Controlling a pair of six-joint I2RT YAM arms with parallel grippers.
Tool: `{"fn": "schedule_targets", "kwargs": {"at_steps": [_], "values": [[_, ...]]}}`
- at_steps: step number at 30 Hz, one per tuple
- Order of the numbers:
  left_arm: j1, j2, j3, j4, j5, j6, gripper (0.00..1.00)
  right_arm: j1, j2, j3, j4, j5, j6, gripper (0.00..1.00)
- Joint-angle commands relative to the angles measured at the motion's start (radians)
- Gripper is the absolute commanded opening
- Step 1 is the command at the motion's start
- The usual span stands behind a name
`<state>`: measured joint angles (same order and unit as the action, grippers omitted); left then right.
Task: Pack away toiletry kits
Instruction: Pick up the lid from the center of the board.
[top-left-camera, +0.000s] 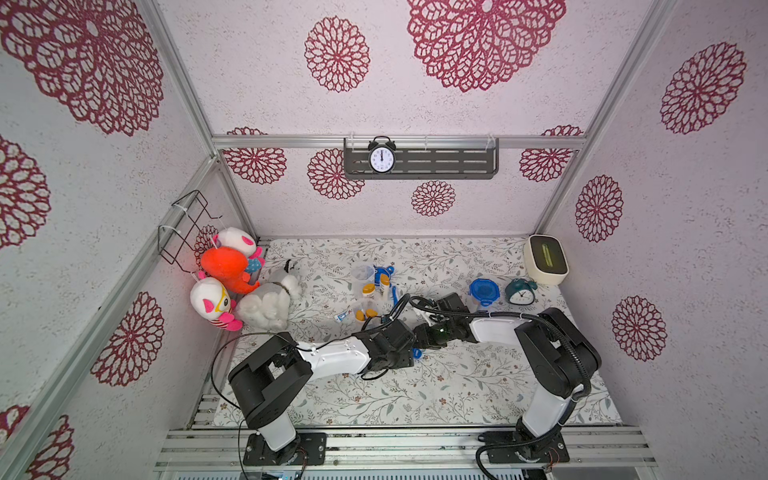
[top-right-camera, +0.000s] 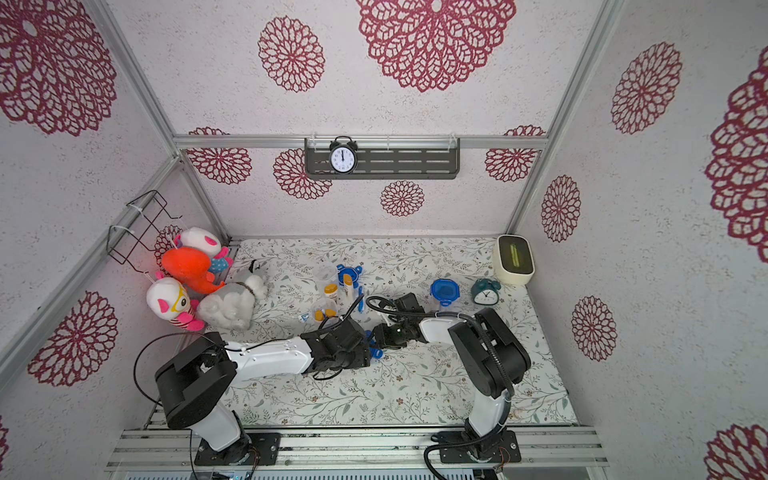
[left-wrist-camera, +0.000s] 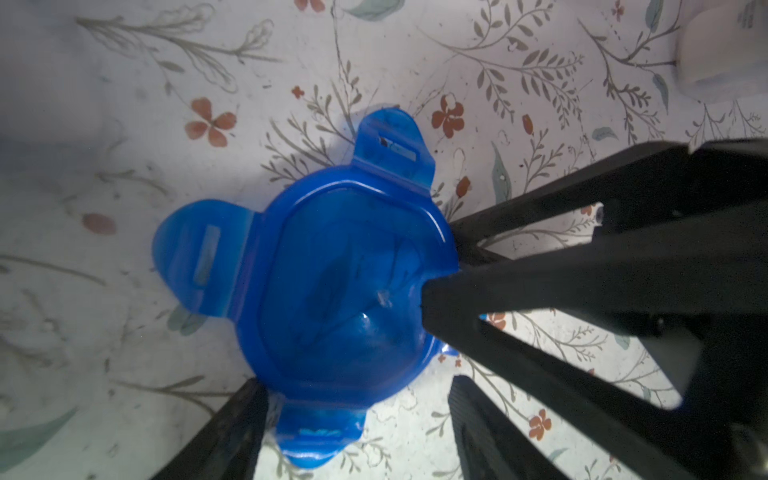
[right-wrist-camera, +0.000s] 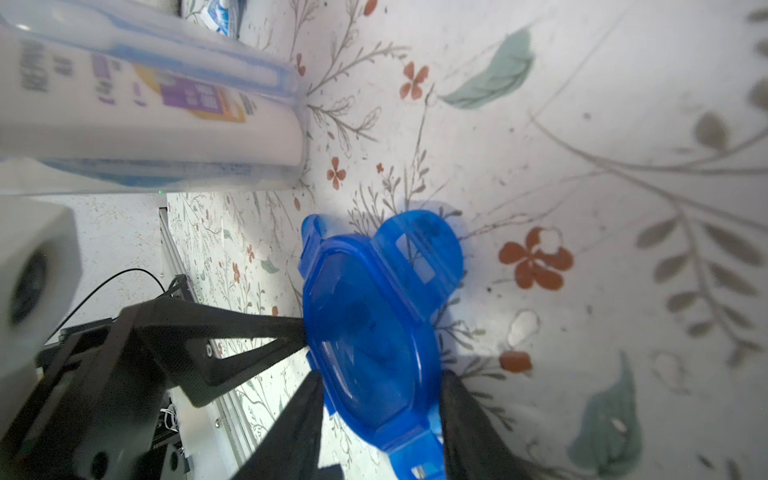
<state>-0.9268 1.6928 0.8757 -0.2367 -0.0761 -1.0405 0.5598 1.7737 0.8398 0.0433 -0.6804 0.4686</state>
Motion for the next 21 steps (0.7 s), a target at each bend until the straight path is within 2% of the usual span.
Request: {"fn": "schedule_targets", "kwargs": {"at_steps": [1,7,15,21], "values": [[0.013,0.036,-0.002,0.061,0.035,0.004,0.72,0.031,-0.029,-0.035,0.027,-0.091,0.081,0.46],[0.013,0.043,-0.001,0.079,0.048,0.01,0.7,0.034,-0.083,-0.095,0.2,-0.179,0.242,0.43],[0.014,0.041,0.003,0.082,0.056,0.019,0.68,0.038,-0.142,-0.114,0.29,-0.166,0.302,0.39],[0.014,0.027,0.001,0.078,0.049,0.027,0.67,0.043,-0.128,-0.125,0.337,-0.153,0.347,0.31]]}}
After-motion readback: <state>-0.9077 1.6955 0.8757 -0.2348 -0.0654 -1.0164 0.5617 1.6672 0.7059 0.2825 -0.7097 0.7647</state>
